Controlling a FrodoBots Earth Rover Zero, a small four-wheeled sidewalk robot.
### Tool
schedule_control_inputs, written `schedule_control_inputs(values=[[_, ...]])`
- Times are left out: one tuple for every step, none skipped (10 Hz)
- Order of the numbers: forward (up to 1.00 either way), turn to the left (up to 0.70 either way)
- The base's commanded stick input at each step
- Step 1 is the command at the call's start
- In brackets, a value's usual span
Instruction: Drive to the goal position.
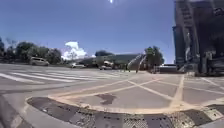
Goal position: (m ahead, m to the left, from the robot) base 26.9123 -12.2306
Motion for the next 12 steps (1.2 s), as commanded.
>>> schedule_control_inputs(values=[[0.45,0.0],[0.45,0.0],[0.45,0.0],[0.45,0.0],[0.45,0.0],[0.45,0.0],[0.45,0.0],[0.45,0.0],[0.45,0.0],[0.45,0.0],[0.45,0.0],[0.45,0.0]])
